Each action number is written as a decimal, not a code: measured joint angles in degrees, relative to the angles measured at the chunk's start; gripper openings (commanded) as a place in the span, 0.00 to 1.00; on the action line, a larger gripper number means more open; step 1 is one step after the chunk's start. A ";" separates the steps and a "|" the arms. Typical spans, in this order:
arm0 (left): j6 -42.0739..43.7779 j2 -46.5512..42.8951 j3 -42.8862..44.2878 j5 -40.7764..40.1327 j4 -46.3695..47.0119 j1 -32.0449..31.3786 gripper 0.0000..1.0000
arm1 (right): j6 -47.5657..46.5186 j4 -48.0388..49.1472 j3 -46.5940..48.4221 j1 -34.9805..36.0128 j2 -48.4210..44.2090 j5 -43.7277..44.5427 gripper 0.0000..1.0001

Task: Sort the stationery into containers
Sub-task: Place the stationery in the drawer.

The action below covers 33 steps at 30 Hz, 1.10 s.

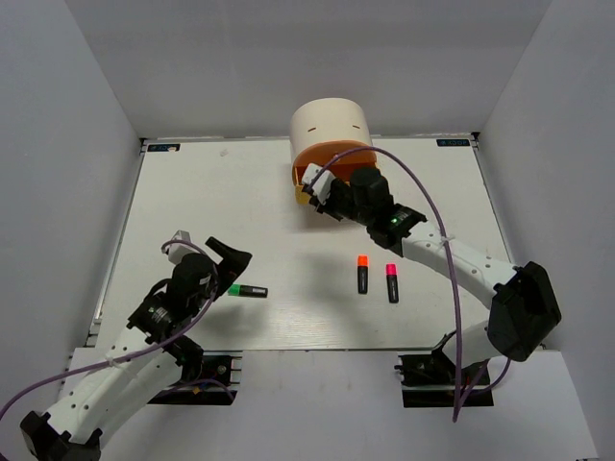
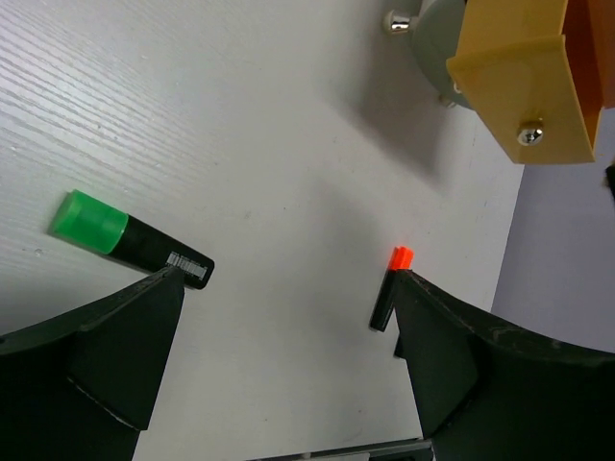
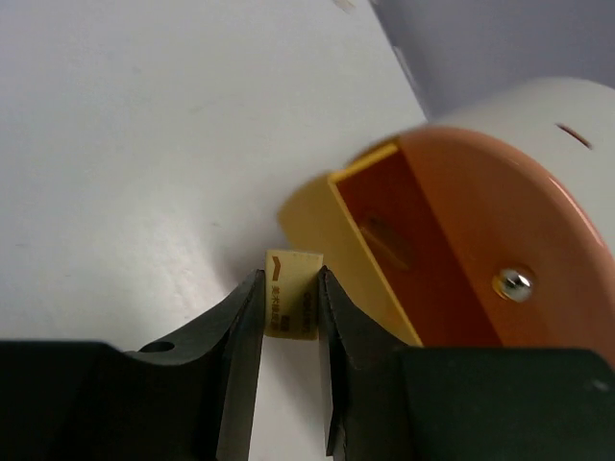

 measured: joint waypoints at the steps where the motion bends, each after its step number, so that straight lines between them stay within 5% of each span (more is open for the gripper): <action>1: -0.11 0.85 -0.37 0.57 0.76 0.00 1.00 | -0.33 0.37 0.00 -1.44 0.07 0.55 0.01; 10: -1.09 4.07 -1.88 3.58 5.40 0.00 1.00 | -1.22 1.68 4.48 -9.35 2.75 0.79 0.05; 33: -3.19 4.00 -2.69 5.49 6.05 0.00 1.00 | -2.36 0.33 12.66 -12.04 14.43 -5.03 0.46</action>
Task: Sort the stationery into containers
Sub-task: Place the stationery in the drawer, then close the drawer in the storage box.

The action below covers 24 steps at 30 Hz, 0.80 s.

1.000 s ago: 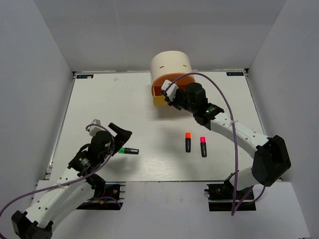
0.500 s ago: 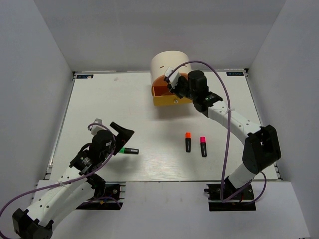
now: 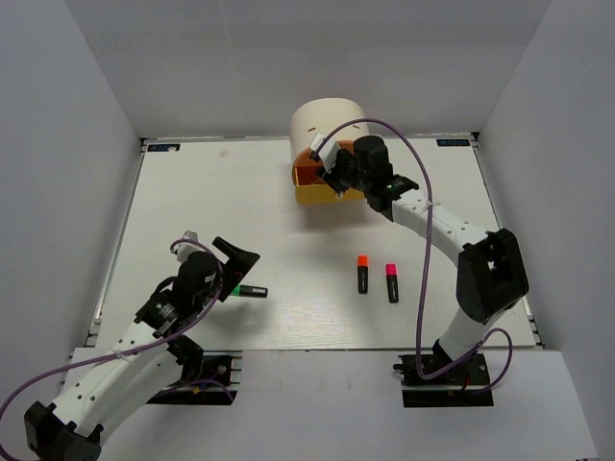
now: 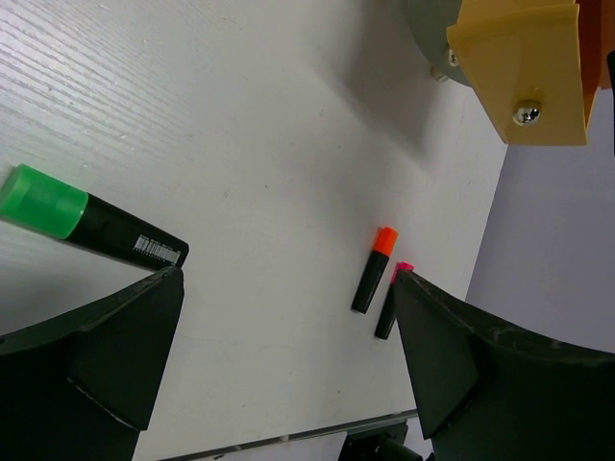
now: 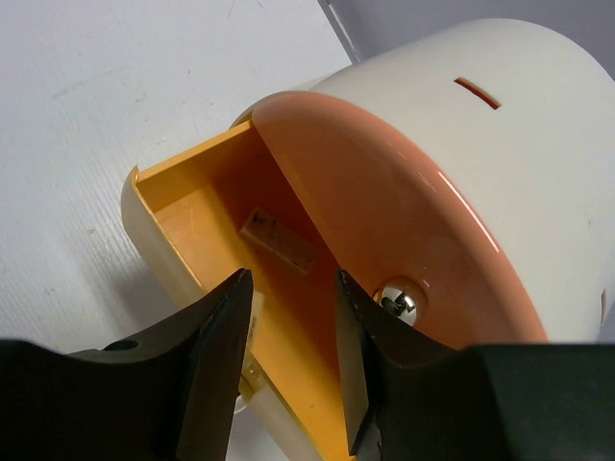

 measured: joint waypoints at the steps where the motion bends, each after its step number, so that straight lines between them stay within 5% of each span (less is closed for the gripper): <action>1: -0.15 0.02 -0.04 0.02 -0.11 0.00 1.00 | -0.09 0.00 0.02 -0.02 0.00 0.00 0.47; 5: -0.63 0.83 -0.22 0.26 -0.44 0.00 1.00 | -0.26 0.00 0.13 -0.04 0.02 0.00 0.47; 14: -1.29 3.37 -0.26 0.61 -0.81 0.00 0.98 | 2.54 -1.46 0.20 -1.07 -1.44 -4.07 0.00; 24: -2.32 5.29 -1.33 1.73 -0.98 0.00 0.96 | -8.11 -17.73 -4.00 -4.92 -10.67 -28.96 0.00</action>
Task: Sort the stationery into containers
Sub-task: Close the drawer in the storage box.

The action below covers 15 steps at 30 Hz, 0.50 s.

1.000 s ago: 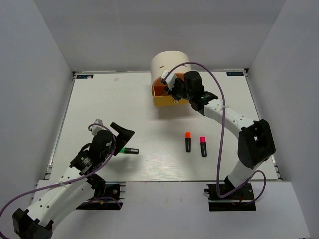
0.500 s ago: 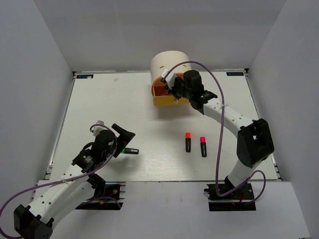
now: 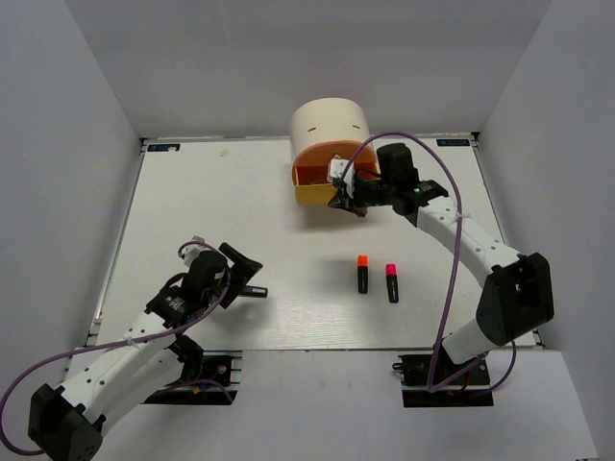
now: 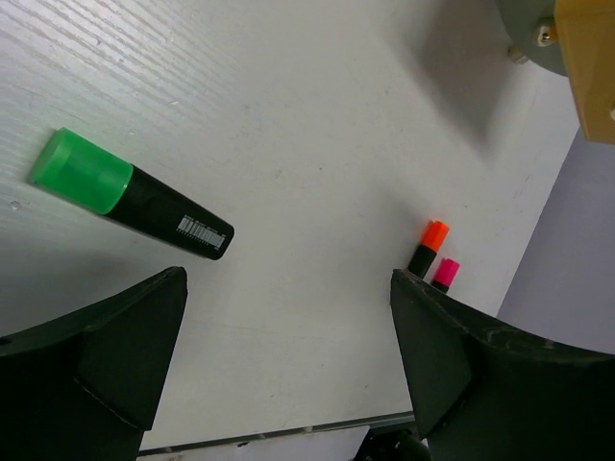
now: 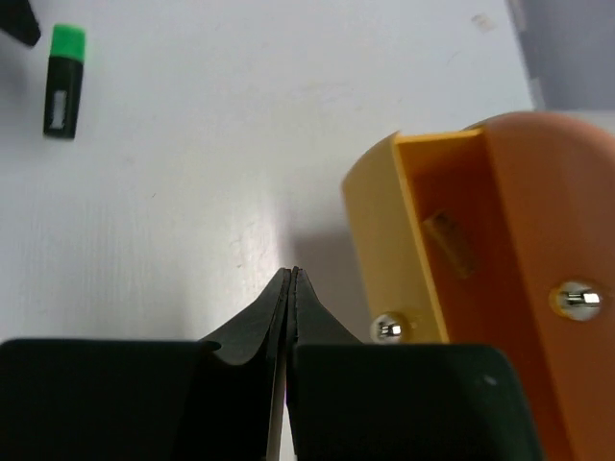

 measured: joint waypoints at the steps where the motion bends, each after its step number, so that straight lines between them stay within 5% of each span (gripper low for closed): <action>1: -0.04 0.37 -0.11 0.09 0.02 0.00 0.96 | -1.09 -1.07 -0.46 0.00 0.46 -0.37 0.00; 15: -0.48 1.66 -0.35 0.42 0.17 0.39 0.96 | 0.17 4.22 0.28 -0.22 13.11 13.49 0.00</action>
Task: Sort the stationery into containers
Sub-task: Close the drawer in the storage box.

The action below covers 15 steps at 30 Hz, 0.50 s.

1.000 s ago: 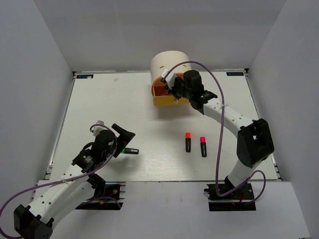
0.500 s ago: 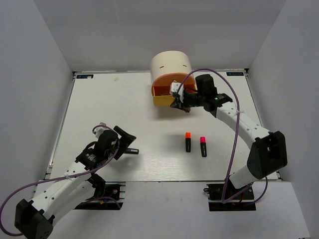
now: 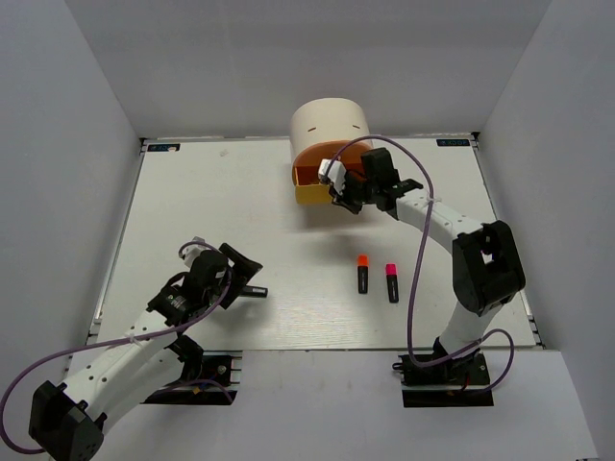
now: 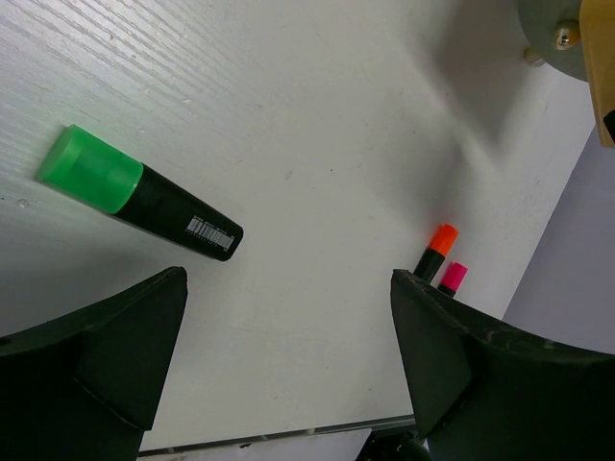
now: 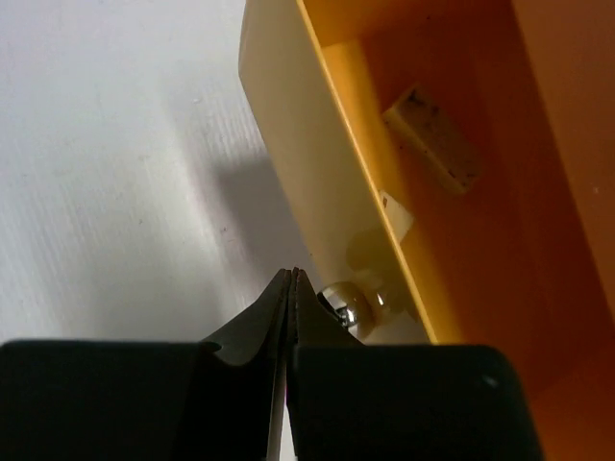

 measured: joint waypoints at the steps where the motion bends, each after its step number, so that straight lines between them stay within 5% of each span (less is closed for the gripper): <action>1: -0.07 0.00 0.02 0.00 0.00 0.00 0.96 | 0.33 0.90 0.22 0.02 0.35 0.85 0.00; 15: -0.33 1.99 0.00 0.02 0.11 0.00 0.96 | 3.65 13.40 0.81 1.49 1.60 8.52 0.05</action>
